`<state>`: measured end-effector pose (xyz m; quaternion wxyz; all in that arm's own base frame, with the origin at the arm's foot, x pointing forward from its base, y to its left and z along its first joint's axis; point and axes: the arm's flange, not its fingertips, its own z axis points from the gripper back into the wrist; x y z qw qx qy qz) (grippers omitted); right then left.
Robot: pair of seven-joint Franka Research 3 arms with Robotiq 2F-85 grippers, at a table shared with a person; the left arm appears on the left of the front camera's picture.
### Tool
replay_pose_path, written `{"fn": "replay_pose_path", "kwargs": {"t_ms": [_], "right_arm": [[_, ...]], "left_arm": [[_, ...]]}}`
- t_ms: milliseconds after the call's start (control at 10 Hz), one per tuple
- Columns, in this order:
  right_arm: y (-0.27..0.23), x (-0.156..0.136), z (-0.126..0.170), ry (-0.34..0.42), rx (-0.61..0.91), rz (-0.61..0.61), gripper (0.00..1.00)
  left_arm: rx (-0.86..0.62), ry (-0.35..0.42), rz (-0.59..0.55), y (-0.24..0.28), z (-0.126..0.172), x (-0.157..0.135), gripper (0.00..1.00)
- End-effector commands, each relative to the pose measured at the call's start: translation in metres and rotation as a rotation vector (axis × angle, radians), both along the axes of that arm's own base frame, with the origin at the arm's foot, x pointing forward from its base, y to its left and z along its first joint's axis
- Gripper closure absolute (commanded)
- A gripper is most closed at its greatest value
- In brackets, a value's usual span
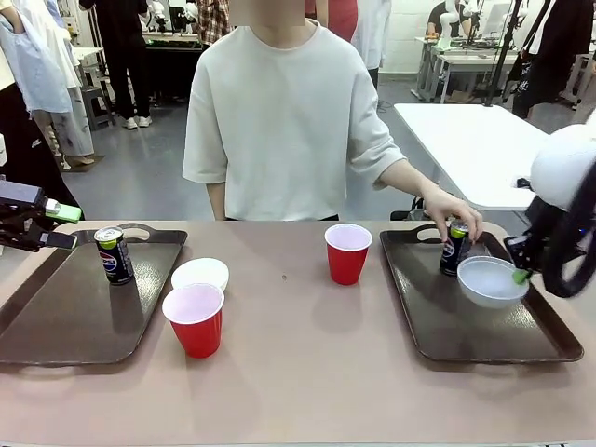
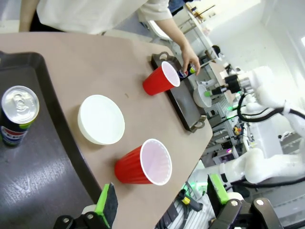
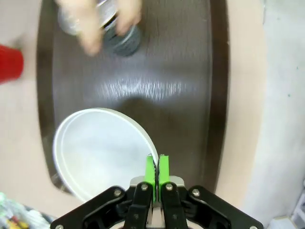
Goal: Prepare tableware on both trays.
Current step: Pick up a Picnic Bowl from the table and place it on a Handle tray.
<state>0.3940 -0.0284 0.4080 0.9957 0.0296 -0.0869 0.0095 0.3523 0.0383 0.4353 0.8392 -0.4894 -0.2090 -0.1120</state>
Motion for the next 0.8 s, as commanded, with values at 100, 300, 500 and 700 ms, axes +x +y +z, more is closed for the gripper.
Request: {"fn": "replay_pose_path", "kwargs": {"t_ms": [100, 300, 500, 700], "right_arm": [[-0.001, -0.075, 0.026, -0.07, -0.056, 0.009, 0.96], [-0.004, -0.061, 0.017, -0.032, -0.04, -0.001, 0.96], [-0.002, -0.043, 0.008, 0.02, -0.034, -0.01, 0.96], [0.004, -0.032, 0.002, 0.05, -0.039, -0.012, 0.96]], "left_arm": [[-0.022, -0.032, -0.004, 0.0, -0.002, 0.002, 0.0], [-0.022, -0.032, -0.004, 0.0, -0.002, 0.002, 0.0], [-0.022, -0.032, -0.004, 0.0, -0.002, 0.002, 0.0], [-0.022, -0.032, -0.004, 0.0, -0.002, 0.002, 0.0]]}}
